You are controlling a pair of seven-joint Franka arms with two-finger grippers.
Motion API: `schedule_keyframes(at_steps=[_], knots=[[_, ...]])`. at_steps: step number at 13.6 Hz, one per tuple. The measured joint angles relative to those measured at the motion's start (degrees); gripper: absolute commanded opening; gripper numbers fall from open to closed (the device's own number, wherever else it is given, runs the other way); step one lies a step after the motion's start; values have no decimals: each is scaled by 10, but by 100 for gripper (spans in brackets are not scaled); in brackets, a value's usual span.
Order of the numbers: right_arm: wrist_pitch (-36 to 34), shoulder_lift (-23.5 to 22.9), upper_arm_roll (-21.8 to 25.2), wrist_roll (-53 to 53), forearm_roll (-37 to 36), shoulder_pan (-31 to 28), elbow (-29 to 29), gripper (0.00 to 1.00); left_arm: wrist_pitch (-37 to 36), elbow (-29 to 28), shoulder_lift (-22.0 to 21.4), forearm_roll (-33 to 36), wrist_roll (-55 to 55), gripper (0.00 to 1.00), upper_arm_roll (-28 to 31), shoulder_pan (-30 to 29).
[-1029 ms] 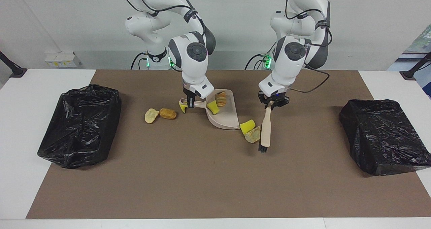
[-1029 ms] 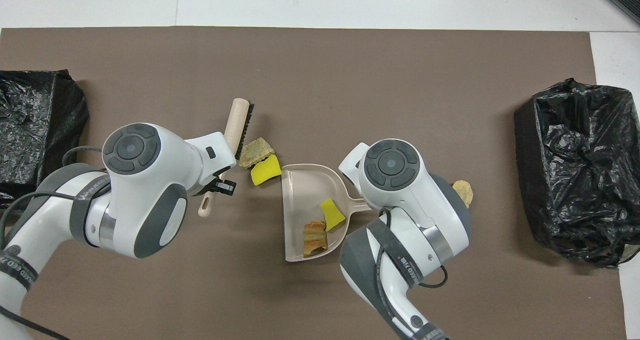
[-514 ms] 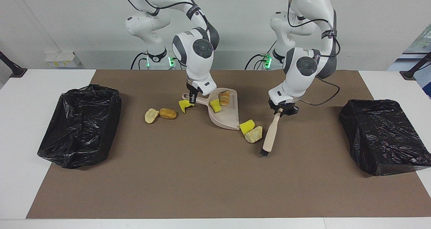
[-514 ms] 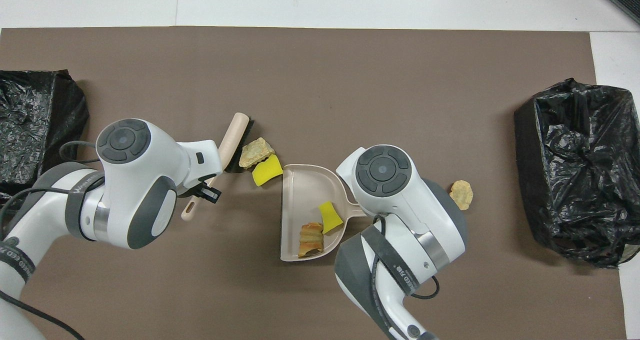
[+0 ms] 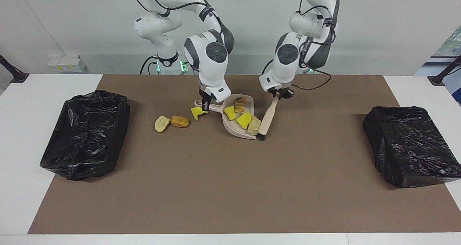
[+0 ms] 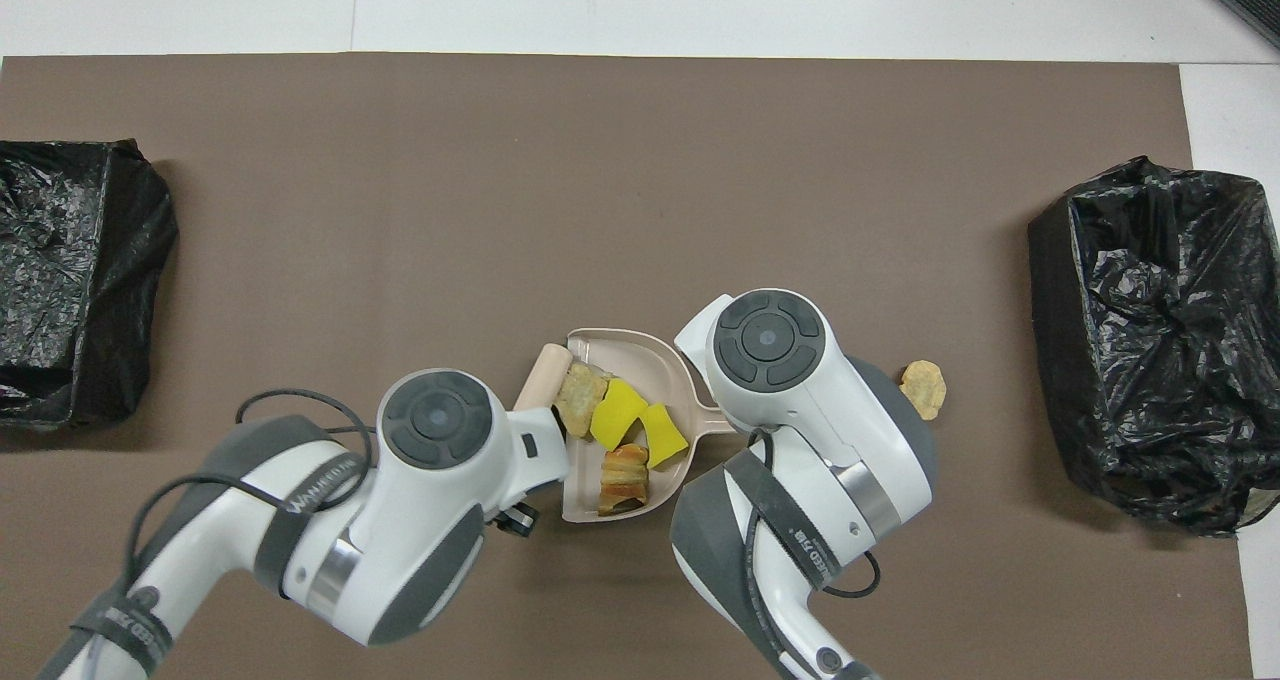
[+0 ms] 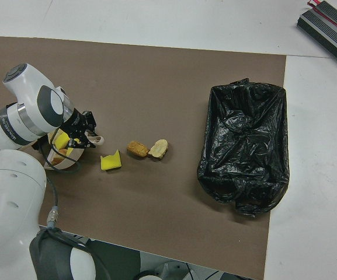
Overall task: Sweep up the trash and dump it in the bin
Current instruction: 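Sweep the sponge and bread pieces into the dustpan with the left gripper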
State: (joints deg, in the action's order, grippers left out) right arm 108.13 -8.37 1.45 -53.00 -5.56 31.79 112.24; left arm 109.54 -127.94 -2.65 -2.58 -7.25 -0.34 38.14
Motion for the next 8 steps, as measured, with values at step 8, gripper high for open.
schedule_keyframes(at_steps=[8], knots=[[30,0,2,-126,1,-49,1,0,-29,63,-12,-24,-142,0,10,49]])
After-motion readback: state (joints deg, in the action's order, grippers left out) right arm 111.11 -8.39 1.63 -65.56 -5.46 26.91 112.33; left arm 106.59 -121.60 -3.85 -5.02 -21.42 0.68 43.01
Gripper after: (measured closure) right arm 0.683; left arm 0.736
